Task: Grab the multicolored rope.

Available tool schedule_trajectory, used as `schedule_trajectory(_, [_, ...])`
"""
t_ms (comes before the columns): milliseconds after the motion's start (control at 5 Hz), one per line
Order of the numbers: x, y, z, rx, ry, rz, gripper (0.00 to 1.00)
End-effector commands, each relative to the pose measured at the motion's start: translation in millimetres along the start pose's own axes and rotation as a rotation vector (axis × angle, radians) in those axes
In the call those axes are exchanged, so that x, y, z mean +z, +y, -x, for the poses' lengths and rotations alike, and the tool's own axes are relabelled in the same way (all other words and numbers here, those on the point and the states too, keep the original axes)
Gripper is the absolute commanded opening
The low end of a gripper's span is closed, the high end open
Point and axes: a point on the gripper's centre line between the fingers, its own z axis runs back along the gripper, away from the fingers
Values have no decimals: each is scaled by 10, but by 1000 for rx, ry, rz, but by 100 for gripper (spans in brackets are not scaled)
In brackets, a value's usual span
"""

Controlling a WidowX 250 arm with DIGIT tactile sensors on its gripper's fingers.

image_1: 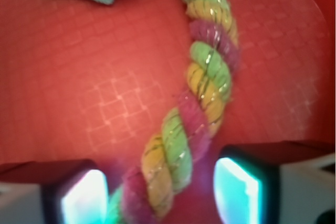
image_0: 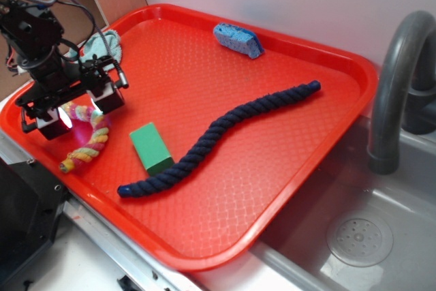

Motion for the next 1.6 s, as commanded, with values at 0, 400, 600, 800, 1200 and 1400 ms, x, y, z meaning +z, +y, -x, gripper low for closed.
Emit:
schedule_trajectory(0, [-13, 26, -9, 27, -23, 11, 0])
schedule_trajectory(400, [188, -54, -56, -1, -35, 43, 0])
schedule_trajectory(600, [667, -219, -153, -90, -82, 90, 0])
schedule_trajectory(800, [1137, -398, -235, -304, -12, 107, 0])
schedule_trajectory(1200, [1852, -746, -219, -794, 110, 135, 0])
schedule_trajectory(1400, [2021, -741, -168, -978, 131, 240, 0])
